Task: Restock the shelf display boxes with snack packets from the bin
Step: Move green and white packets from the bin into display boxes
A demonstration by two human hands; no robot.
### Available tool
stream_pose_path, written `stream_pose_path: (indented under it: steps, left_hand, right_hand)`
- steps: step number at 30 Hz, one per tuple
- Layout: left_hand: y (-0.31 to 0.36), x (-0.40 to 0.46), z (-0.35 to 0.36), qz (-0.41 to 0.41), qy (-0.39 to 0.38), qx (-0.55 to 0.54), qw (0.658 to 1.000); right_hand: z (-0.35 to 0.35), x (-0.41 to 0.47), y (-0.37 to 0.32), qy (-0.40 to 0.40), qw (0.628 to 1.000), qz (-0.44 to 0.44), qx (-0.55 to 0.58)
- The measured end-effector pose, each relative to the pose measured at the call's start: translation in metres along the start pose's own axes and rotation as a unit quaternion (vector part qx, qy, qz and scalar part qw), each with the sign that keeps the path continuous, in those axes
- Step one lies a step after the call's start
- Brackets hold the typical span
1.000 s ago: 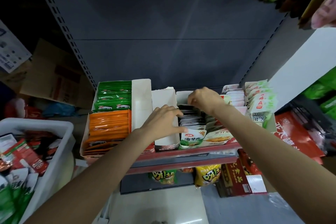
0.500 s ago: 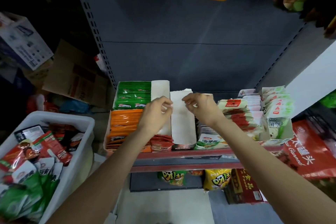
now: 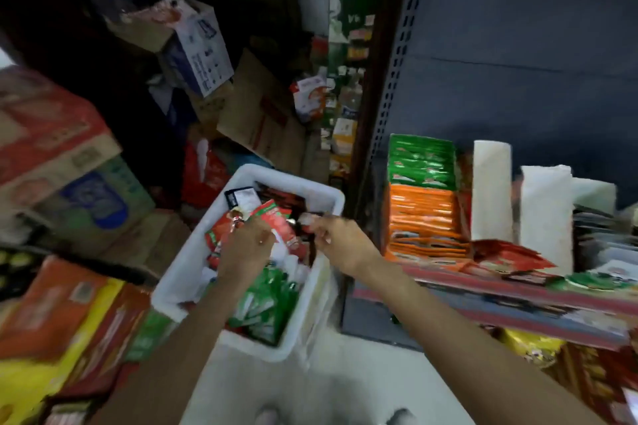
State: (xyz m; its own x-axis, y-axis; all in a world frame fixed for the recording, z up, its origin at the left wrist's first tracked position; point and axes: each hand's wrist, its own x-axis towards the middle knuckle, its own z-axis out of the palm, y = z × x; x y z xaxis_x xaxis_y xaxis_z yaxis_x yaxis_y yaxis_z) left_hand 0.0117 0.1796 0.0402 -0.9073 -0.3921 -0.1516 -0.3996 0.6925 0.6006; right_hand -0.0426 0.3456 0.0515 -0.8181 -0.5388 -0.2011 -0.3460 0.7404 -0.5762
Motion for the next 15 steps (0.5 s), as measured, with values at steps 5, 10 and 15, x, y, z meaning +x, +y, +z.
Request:
stream_pose_path:
  steps: [5,10,15]
  left_hand:
    - [-0.115,0.012,-0.032,0.003,-0.087,0.063,0.994]
    - [-0.162,0.023,-0.025,0.035,-0.229,0.138,0.963]
    - [-0.183,0.032,-0.006,0.021,-0.301,0.235,0.924]
  right_hand:
    - [0.083,0.034,-0.044,-0.063,0.993,0.098,0.027]
    - [0.129,0.055,-0.055,-0.089,0.961,0.245,0.092]
    - [0.162,0.064,-0.062,-0.044,0.946,0.316,0.063]
